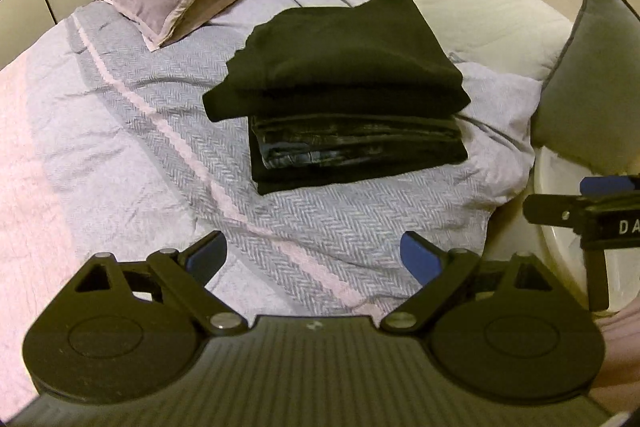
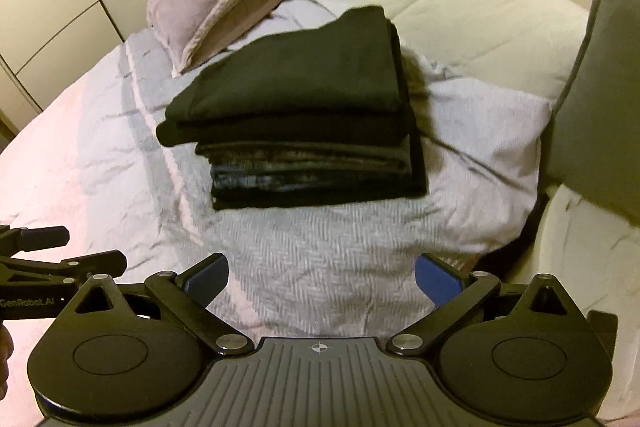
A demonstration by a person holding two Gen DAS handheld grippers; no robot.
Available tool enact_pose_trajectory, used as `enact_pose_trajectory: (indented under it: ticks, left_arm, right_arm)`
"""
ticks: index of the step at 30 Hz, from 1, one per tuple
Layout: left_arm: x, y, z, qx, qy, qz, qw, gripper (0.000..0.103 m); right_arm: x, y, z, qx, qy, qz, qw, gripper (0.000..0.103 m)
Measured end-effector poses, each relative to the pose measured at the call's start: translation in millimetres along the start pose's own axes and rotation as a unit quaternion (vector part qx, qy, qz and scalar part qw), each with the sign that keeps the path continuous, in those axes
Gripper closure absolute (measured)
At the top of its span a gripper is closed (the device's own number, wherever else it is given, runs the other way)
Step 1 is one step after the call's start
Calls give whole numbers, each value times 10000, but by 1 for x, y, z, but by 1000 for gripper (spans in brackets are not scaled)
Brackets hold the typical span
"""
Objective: Fold clothes
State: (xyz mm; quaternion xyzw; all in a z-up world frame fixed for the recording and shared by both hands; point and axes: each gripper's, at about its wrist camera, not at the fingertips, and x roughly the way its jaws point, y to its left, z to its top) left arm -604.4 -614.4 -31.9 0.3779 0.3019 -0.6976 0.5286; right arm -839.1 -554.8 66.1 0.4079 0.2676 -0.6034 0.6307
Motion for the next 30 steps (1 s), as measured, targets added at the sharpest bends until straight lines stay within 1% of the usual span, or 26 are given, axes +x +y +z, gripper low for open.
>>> enact_pose_trajectory:
  ticks: [5,10,17,21,25,30]
  left_arm:
    - [0,-4,1,-27,-17,153,9999,11]
    - [-1,-12,0,93,-49,198,9997,11]
    - [-3,-21,-2,206,-81,166,9996,11]
    - [-4,-23,-3,191,-82,190,9996,11]
    - [-5,-26,-2,257,-136,298,9991,11]
    - [-4,-27,0,219,-138,304,9992,11]
  right_arm:
    - [-2,-7,-1,43,-35,-37,10000,1]
    - [-7,-8,-2,29,-99,-61,9999,1]
    - [-14,-10,-5,44,-143,-128,9998,1]
    - [-17,-8,-5,1,-173,-148,9997,1]
    - [-18,-7,-5,-10,-203,-130,9997,1]
    - [-19,-7,-6,-2,-232,-120,9997,1]
